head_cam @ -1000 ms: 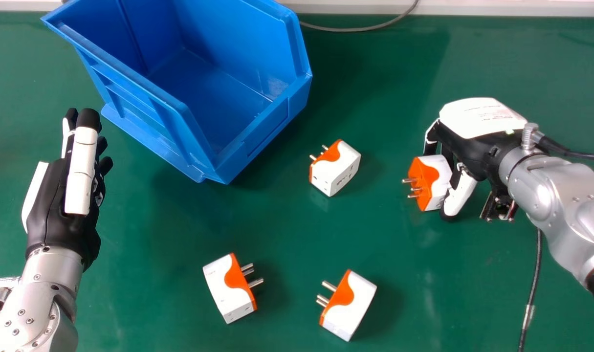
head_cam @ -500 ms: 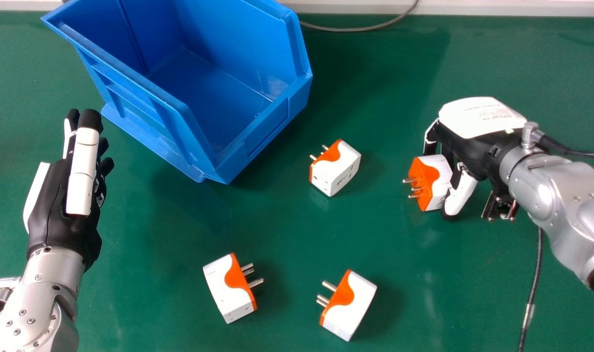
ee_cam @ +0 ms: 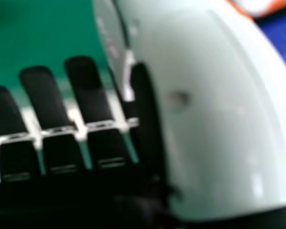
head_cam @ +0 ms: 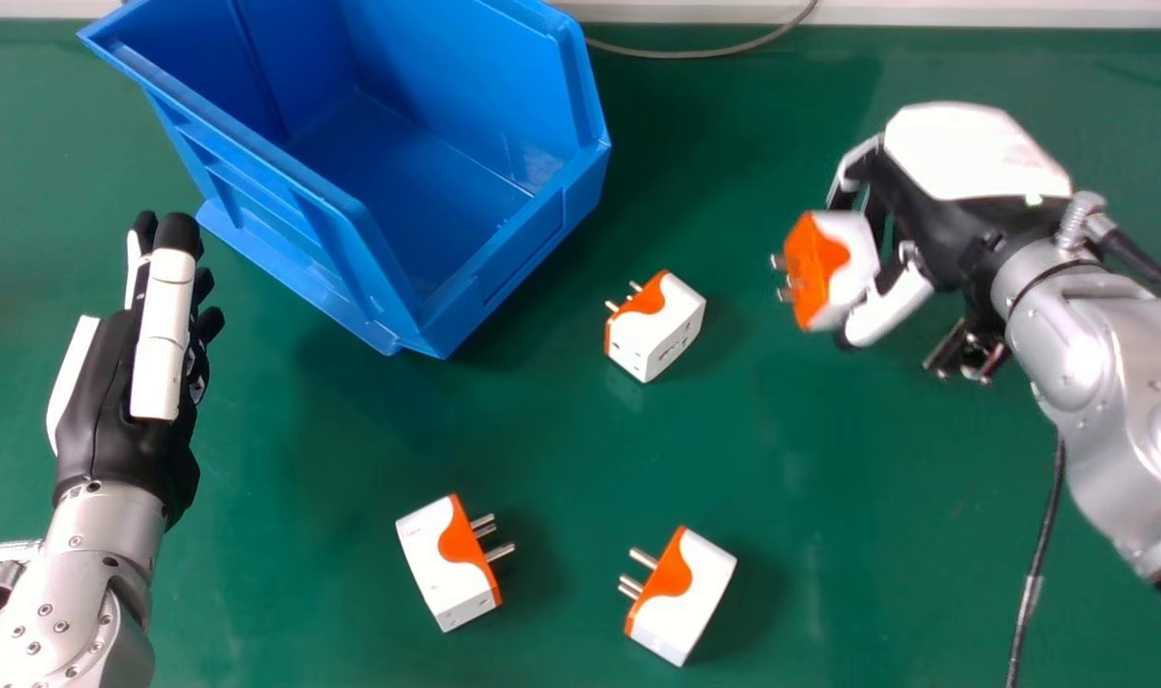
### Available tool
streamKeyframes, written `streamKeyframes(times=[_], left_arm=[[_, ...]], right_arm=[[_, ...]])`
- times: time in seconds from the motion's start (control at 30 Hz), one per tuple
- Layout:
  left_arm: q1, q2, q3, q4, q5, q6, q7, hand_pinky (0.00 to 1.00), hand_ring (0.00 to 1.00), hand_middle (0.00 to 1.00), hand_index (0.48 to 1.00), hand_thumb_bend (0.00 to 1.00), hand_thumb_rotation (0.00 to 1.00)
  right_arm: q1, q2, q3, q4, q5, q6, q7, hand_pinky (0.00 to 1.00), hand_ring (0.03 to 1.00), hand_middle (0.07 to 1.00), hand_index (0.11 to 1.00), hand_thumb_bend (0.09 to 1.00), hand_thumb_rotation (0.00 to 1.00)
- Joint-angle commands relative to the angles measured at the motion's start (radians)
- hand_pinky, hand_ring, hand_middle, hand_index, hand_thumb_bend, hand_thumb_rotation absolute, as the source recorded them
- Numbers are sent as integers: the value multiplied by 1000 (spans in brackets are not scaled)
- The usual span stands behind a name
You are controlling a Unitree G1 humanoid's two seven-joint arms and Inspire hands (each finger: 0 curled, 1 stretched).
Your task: Pick all objects and put in blue box
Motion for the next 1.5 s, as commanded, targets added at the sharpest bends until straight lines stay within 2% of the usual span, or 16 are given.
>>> streamKeyframes(times=[0.0,0.17,0.33,0.43,0.6,0.63,0.7,0.73,0.87,0.97,1.0,1.07,1.13,1.27,1.37,1.47], left_arm=[[-6,9,8,-8,-10,-18,-4,990,1000,1000,1000,767,968],[-11,7,6,-4,-4,-20,1,990,1000,1000,1000,765,969],[-5,8,6,-13,-3,-16,5,992,1000,1000,1000,763,970],[-7,7,4,-10,0,-16,9,990,1000,1000,1000,767,971],[-7,7,4,-9,-3,-18,7,989,1000,1000,1000,770,970],[-6,7,4,-10,-4,-19,6,990,1000,1000,1000,770,970],[-5,6,4,-12,-5,-19,5,992,1000,1000,1000,766,970],[-5,6,4,-11,-5,-20,4,993,1000,1000,1000,763,971],[-5,5,5,-7,-6,-20,4,994,1000,1000,1000,760,972],[-5,3,2,-11,-3,-17,8,991,1000,1000,1000,762,971],[-1,1,-1,-19,2,-14,13,991,1000,1000,1000,764,971],[3,-2,-6,-29,10,-11,22,974,1000,1000,1000,781,967],[7,-7,-10,-34,16,-11,34,964,1000,1000,1000,791,965],[14,-14,-19,-44,19,-6,54,953,999,1000,1000,803,954],[20,-20,-26,-58,20,1,62,952,998,1000,1000,799,946],[27,-22,-30,-71,23,6,67,952,998,1000,1000,794,946]], right_arm=[[11,8,-31,-83,-21,36,-26,361,433,490,520,500,0],[10,-1,-32,-159,-45,67,-14,346,438,501,517,499,0],[2,-1,-31,-219,-65,72,-2,336,438,515,522,497,0],[1,3,-25,-234,-77,59,-23,333,438,512,525,497,0],[-24,17,-14,-201,-94,17,-67,349,448,507,513,500,0],[-34,22,-8,-194,-102,9,-76,319,448,505,503,504,0],[-58,36,4,-182,-114,-4,-84,188,286,479,478,523,0],[-74,44,12,-173,-118,-11,-89,154,241,467,473,526,0],[-136,76,35,-140,-125,-57,-105,92,166,462,470,528,0],[-171,105,36,-107,-103,-88,-110,87,160,434,469,527,0],[-196,126,43,-80,-99,-93,-111,87,160,433,468,527,0],[-234,157,53,-40,-97,-99,-109,88,156,457,331,548,0],[-283,190,67,8,-102,-92,-99,92,164,465,309,554,0],[-364,225,99,97,-128,-88,-104,115,196,470,449,535,0],[-407,237,115,141,-131,-93,-107,199,301,472,526,514,0],[-448,251,130,186,-134,-100,-117,220,358,489,511,513,0]])
